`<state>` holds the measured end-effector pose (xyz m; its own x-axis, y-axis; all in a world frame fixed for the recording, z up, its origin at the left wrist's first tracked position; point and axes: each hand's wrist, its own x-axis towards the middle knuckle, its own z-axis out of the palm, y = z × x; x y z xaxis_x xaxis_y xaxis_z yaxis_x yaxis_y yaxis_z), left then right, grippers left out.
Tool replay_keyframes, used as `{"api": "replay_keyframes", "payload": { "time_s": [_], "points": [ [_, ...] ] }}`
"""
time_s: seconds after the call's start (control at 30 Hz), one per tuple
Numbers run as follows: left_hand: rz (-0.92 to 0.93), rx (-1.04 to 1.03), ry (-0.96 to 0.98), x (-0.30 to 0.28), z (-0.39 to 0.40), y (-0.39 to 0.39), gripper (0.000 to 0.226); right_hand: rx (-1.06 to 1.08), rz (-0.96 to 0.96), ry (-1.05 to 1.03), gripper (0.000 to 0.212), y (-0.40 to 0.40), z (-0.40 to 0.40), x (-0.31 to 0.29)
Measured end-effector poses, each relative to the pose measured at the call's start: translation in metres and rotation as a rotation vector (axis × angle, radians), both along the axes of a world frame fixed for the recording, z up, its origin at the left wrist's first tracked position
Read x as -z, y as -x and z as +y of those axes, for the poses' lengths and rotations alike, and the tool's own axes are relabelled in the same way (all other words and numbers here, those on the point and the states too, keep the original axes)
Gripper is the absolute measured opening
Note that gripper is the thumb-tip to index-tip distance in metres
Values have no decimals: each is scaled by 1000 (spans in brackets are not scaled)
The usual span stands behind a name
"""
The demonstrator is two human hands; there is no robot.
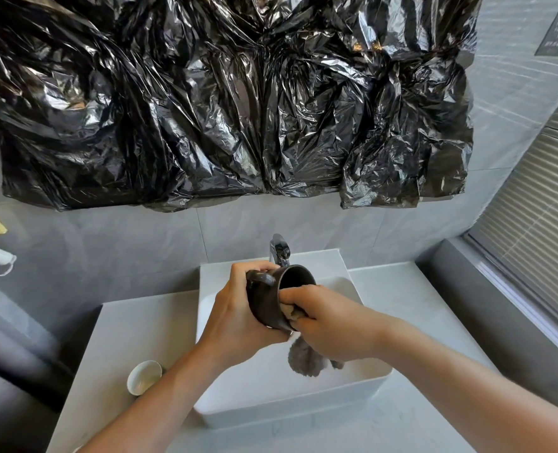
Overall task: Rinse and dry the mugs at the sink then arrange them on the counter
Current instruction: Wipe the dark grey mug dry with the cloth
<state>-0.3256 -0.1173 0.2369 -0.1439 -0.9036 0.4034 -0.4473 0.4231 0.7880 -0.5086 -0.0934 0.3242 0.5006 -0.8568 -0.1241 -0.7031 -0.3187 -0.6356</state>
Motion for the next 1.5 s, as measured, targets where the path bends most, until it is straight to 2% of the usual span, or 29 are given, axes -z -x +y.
{"api": "replay_keyframes", "payload": {
  "time_s": [0.07,0.2,0.37,0.57,0.63,0.73,0.8,0.87,0.97,1.03,1.1,1.2,1.27,1.3,1.37,1.5],
  "points": [
    [21,-31,33,-1,-4,-7,102,21,-81,21,30,10,2,-3],
    [40,-68,59,-2,-10,-21,101,126,-291,-27,47,24,13,0],
    [-3,-8,52,-1,-6,-19,95,417,-556,320,58,22,7,18],
    [-75,26,74,6,-1,2,92,280,-368,498,59,-7,9,30],
    [-35,24,111,8,1,5,97,338,-450,427,52,-5,8,31],
    [8,25,159,7,4,8,99,479,-621,194,37,-5,6,34],
    [52,9,145,7,6,9,101,553,-640,157,34,-8,6,37],
    [124,-36,84,9,7,11,102,622,-683,145,33,-6,4,47],
    [313,-128,-75,11,6,17,97,658,-884,40,32,-7,7,59],
    [497,-119,-220,9,1,20,94,642,-996,1,31,-15,16,66],
    [604,-95,-354,2,-3,23,87,603,-1049,26,30,-24,26,73],
    [692,16,-550,-12,-3,27,63,512,-904,273,49,-29,32,86],
    [775,72,-696,-18,1,27,64,391,-740,490,65,-29,33,91],
    [810,107,-761,-19,4,26,66,330,-669,563,66,-28,32,91],
    [858,177,-847,-21,9,27,65,282,-615,624,58,-28,30,87],
    [990,219,-922,-28,14,30,63,362,-708,575,52,-33,26,73]
  ]
}}
